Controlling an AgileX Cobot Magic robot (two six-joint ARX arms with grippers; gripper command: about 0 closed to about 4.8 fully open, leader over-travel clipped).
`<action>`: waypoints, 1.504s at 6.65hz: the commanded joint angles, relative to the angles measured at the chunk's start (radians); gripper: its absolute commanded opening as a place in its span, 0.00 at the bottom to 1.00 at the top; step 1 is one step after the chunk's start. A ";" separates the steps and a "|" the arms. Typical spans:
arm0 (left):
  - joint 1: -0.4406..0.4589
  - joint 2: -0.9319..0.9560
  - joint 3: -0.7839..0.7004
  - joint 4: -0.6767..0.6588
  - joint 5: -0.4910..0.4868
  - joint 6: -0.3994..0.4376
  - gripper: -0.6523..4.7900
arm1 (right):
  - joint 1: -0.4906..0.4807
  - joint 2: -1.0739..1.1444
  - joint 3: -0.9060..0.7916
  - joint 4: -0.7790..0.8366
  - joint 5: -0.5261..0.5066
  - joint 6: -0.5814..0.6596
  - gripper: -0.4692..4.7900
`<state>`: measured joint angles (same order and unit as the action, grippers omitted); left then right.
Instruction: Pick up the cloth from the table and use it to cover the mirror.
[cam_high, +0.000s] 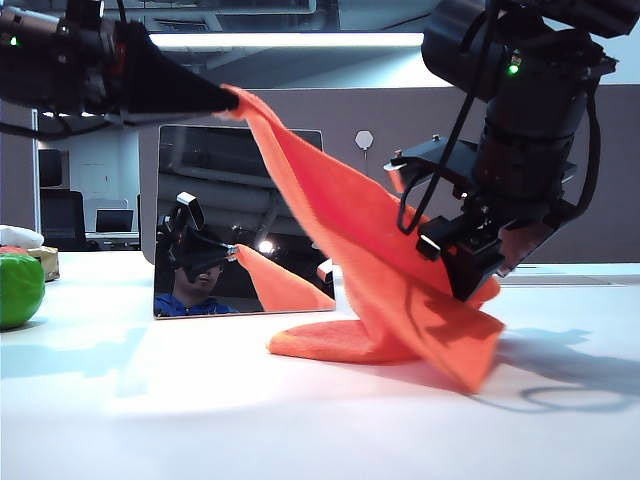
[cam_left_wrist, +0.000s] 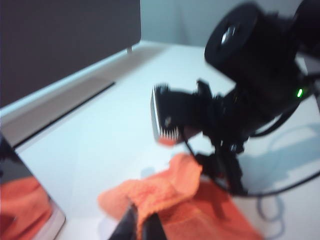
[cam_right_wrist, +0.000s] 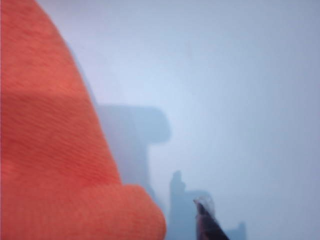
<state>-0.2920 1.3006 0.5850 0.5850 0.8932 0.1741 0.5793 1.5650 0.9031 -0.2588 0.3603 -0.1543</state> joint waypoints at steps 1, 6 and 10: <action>0.000 -0.014 0.002 0.075 0.020 -0.076 0.11 | 0.000 0.045 0.002 0.032 -0.033 0.025 0.63; 0.000 -0.014 0.002 0.047 0.028 -0.078 0.11 | 0.016 -0.024 0.010 0.173 -0.077 -0.084 0.08; 0.002 -0.122 0.002 0.057 -0.134 -0.078 0.11 | 0.016 -0.380 0.010 0.310 -0.109 -0.143 0.08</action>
<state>-0.2901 1.2030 0.5850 0.6174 0.8028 0.0986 0.5930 1.2041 0.9085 0.0322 0.2741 -0.2970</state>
